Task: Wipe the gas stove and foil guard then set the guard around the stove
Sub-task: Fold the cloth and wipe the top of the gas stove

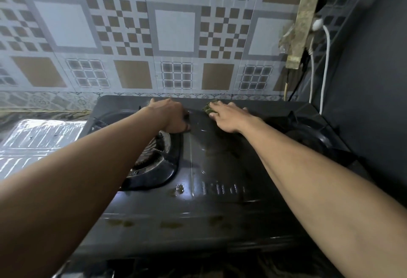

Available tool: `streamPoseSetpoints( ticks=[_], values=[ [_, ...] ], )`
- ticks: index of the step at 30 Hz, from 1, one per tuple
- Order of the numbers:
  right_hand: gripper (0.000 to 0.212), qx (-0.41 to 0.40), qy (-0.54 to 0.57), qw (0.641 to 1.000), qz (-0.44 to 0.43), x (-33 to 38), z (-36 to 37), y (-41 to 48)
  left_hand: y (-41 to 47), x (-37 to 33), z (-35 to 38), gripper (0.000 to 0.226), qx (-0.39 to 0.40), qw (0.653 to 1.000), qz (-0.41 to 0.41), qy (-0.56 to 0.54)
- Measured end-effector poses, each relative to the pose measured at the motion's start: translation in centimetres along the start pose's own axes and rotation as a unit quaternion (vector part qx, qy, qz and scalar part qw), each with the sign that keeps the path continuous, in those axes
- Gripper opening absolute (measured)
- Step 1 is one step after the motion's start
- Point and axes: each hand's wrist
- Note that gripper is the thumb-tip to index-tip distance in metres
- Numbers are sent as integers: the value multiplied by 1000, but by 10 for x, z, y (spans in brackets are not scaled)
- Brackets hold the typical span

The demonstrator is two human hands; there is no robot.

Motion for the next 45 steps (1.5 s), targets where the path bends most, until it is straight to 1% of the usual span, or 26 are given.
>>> streamPoseSetpoints(
  ticks=[5, 8, 13, 20, 26, 29, 33, 35, 37, 40, 45],
  values=[
    [57, -8, 21, 1000, 0, 10, 14, -8, -10, 6, 2, 35, -15, 1000, 0, -22],
    [58, -5, 22, 1000, -11, 19, 18, -13, -15, 11, 3, 34, -13, 1000, -5, -24],
    [57, 6, 29, 999, -15, 37, 20, -23, -19, 20, 8, 45, 8, 999, -17, -35],
    [59, 10, 25, 1000, -17, 57, 23, -40, -28, 30, 7, 53, 22, 999, -26, -41],
    [60, -7, 15, 1000, -16, 61, 30, -52, -29, 29, 4, 44, 23, 998, -16, -58],
    [61, -6, 15, 1000, -12, 55, 31, -56, -29, 27, 6, 46, 17, 998, -17, -59],
    [62, 9, 33, 999, 23, 43, 25, -56, -31, 23, 10, 37, 6, 996, -22, -87],
    [64, 13, 40, 998, 39, 34, 24, -58, -32, 22, 14, 37, -7, 995, -19, -96],
    [65, 15, 42, 998, 44, 25, 22, -59, -35, 20, 15, 40, -21, 995, -20, -97],
    [66, 14, 25, 998, 53, 13, 21, -61, -38, 11, 10, 52, -30, 995, -25, -95],
    [66, 20, 16, 999, 35, 0, 20, -65, -44, -13, 5, 64, -15, 996, -31, -87]
  ],
)
Point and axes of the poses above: each hand's wrist, its own y-axis towards the middle knuckle, its own z-axis out of the palm, x = y × z, and after that the axes turned 9 degrees about -x, right-handed
